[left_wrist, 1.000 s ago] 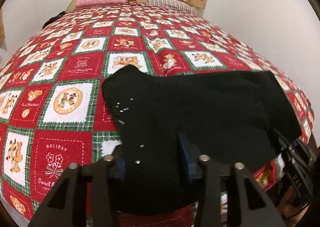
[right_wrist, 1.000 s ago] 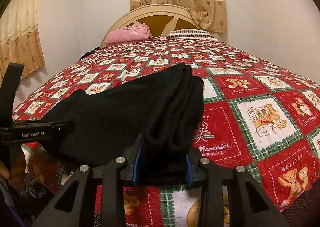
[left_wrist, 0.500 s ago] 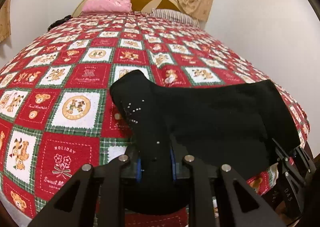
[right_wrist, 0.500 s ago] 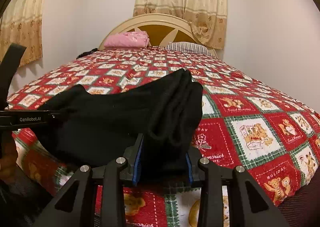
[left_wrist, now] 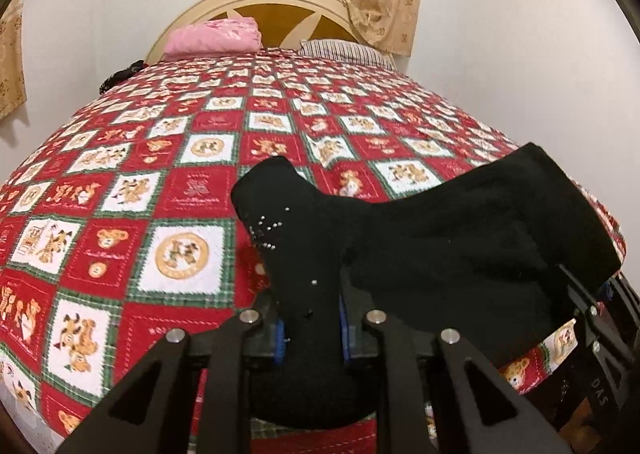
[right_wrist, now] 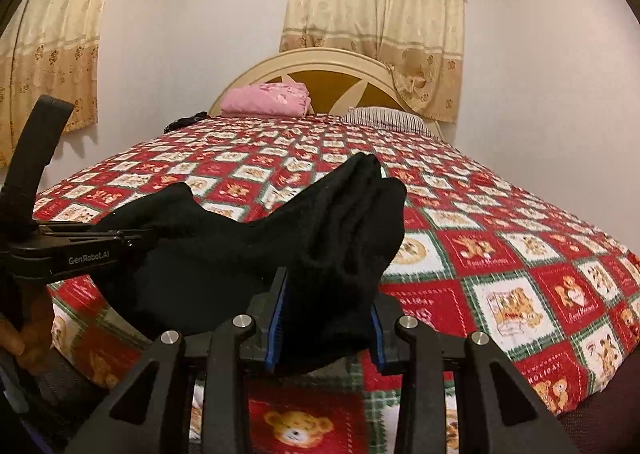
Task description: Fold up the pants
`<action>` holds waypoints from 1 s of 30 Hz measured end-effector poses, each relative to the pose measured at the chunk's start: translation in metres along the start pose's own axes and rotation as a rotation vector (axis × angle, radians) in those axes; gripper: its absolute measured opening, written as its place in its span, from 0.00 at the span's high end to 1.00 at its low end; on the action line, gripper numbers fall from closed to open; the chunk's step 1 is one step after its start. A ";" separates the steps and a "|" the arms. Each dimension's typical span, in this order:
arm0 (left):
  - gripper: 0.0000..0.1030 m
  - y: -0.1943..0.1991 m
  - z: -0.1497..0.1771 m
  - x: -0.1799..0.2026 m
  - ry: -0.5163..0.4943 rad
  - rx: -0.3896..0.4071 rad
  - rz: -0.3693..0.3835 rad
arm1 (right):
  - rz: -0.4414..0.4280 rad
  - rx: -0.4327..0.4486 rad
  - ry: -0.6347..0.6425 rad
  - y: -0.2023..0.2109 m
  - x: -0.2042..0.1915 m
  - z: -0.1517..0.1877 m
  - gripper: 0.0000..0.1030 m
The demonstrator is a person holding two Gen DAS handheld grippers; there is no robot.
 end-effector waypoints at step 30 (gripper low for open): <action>0.81 -0.003 -0.027 -0.141 0.157 0.040 -0.198 | -0.217 0.062 0.029 -0.070 -0.112 -0.059 0.66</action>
Point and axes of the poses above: each gripper's, at about its wrist camera, not at the fingertips, and y roughly against the way its jaws point, x to its right, z to its underside, the point moved 8 cm from there along -y, roughly the way its jaws point, and after that the axes turned 12 degrees about -z, right-handed, at the moved point
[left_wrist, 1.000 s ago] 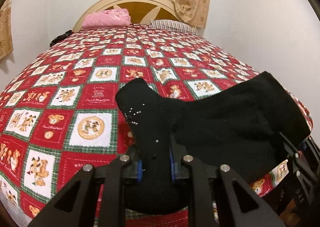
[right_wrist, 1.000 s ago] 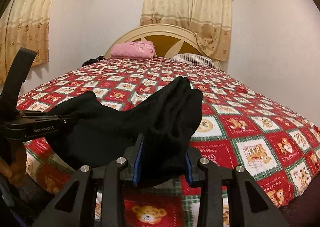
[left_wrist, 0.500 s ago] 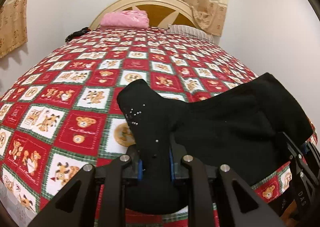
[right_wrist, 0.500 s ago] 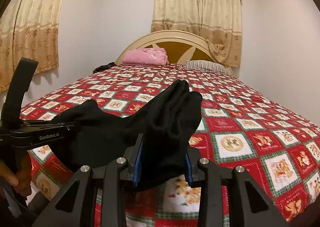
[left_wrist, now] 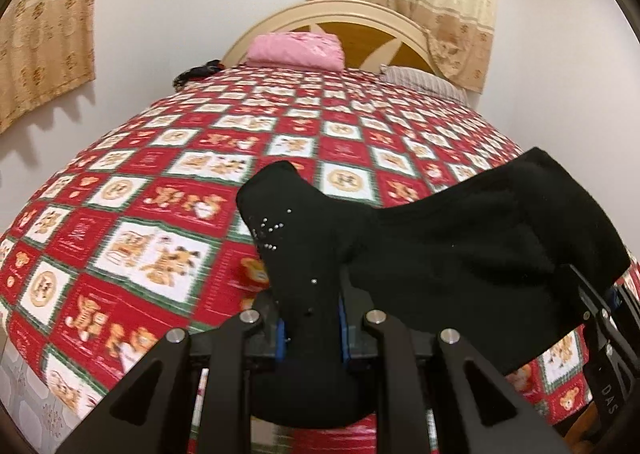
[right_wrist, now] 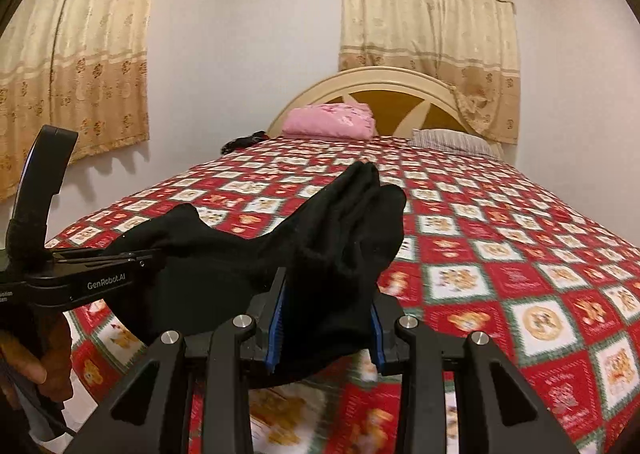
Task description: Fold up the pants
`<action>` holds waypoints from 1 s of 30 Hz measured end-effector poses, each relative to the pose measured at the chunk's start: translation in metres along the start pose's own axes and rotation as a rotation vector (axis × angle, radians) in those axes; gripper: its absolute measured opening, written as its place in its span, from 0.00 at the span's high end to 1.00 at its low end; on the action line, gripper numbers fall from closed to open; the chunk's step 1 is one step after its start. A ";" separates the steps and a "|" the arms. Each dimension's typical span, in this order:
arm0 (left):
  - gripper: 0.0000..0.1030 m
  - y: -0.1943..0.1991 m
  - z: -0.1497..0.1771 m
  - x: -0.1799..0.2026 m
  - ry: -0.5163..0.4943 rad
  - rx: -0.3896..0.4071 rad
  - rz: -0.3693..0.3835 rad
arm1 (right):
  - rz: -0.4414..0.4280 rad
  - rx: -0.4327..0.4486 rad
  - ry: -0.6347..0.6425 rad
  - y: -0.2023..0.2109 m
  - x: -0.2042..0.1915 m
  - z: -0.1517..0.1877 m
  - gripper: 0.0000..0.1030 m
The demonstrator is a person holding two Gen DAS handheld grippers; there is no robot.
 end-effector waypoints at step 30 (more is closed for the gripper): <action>0.81 -0.091 -0.046 -0.106 -0.018 -0.010 -0.278 | -0.185 -0.176 -0.027 -0.180 -0.065 -0.013 0.66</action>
Point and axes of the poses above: each gripper's, at about its wrist camera, not at the fingertips, and y roughly against the way its jaws point, x to its right, z to its underside, the point moved 8 cm from there along -y, roughly the way its jaws point, and after that the axes turned 12 degrees about -z, right-handed, at the moved point
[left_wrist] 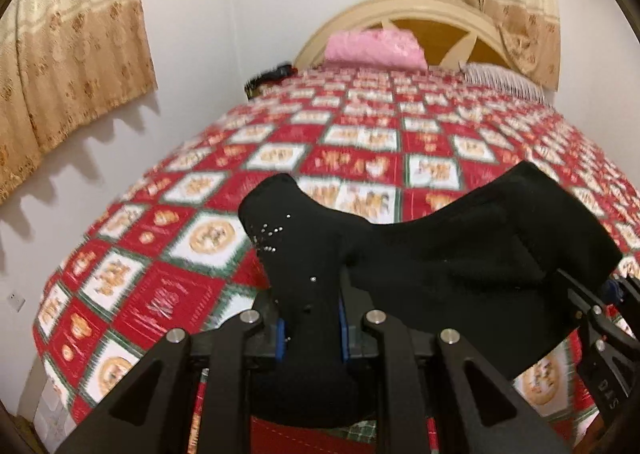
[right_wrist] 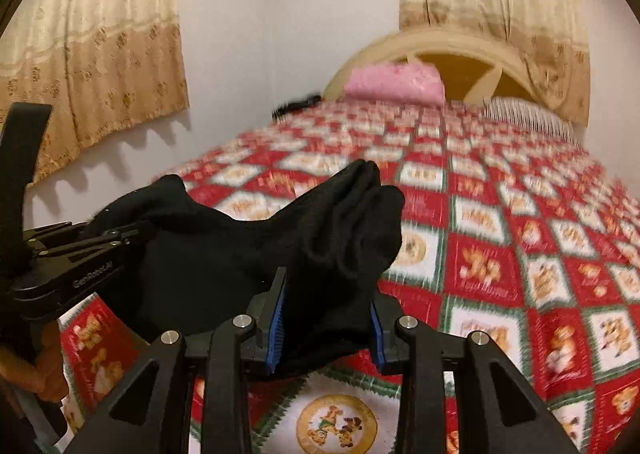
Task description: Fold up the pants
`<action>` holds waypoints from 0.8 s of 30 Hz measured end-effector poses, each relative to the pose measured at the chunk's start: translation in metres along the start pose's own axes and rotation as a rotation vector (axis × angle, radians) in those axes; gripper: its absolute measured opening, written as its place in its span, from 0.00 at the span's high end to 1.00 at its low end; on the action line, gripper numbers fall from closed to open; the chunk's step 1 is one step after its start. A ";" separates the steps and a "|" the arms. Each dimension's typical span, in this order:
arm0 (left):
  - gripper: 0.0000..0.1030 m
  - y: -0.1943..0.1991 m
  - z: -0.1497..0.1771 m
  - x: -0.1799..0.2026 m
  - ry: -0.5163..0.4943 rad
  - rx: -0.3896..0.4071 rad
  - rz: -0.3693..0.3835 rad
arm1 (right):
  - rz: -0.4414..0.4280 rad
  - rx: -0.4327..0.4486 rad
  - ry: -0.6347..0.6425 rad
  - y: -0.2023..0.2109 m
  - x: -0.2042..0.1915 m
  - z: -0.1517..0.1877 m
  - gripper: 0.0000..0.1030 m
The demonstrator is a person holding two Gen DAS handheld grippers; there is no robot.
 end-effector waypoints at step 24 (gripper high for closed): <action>0.59 -0.028 0.037 -0.008 0.015 -0.118 -0.026 | -0.012 -0.235 -0.190 -0.027 0.047 0.036 0.35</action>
Point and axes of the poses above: each gripper's, at about its wrist camera, not at the fingertips, and y roughly against the way its jaws point, x to its right, z to its underside, the point moved 8 cm from there along -y, roughly the way its jaws point, and after that the axes turned 12 degrees about -z, right-handed, at the moved point
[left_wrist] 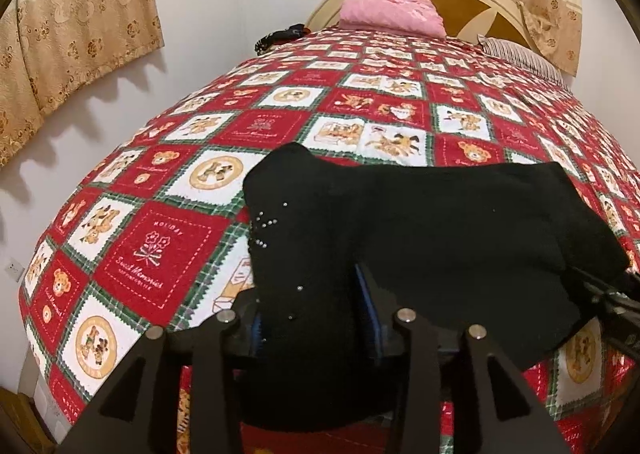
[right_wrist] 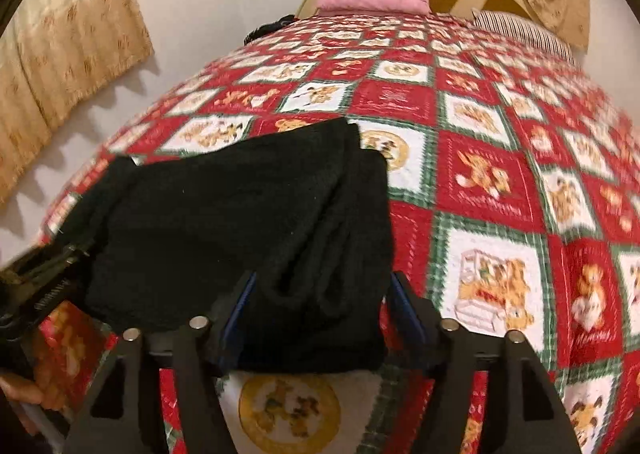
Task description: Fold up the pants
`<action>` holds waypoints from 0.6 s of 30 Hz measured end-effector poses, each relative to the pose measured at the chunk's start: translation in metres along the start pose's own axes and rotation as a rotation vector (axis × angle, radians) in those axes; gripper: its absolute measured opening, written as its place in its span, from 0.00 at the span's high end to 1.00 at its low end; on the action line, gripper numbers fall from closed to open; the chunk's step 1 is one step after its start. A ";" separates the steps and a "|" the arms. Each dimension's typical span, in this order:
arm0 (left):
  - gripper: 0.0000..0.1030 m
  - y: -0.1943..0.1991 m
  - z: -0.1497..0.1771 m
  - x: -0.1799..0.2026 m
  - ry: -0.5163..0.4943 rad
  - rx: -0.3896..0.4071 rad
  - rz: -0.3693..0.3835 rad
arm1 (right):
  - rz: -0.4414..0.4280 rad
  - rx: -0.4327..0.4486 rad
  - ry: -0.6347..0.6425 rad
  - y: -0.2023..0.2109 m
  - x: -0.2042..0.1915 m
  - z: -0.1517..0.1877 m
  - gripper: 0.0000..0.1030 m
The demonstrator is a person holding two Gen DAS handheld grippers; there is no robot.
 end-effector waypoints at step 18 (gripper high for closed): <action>0.53 0.002 0.003 -0.001 -0.011 0.010 -0.022 | 0.034 0.076 0.128 0.011 -0.024 0.001 0.66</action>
Point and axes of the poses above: each gripper's, at about its wrist camera, not at the fingertips, and y roughly against the way its jaws point, x to its right, z to its underside, the point moved 8 cm from there along -y, roughly the way its jaws point, and after that the axes turned 12 degrees about -z, right-handed, at the moved point
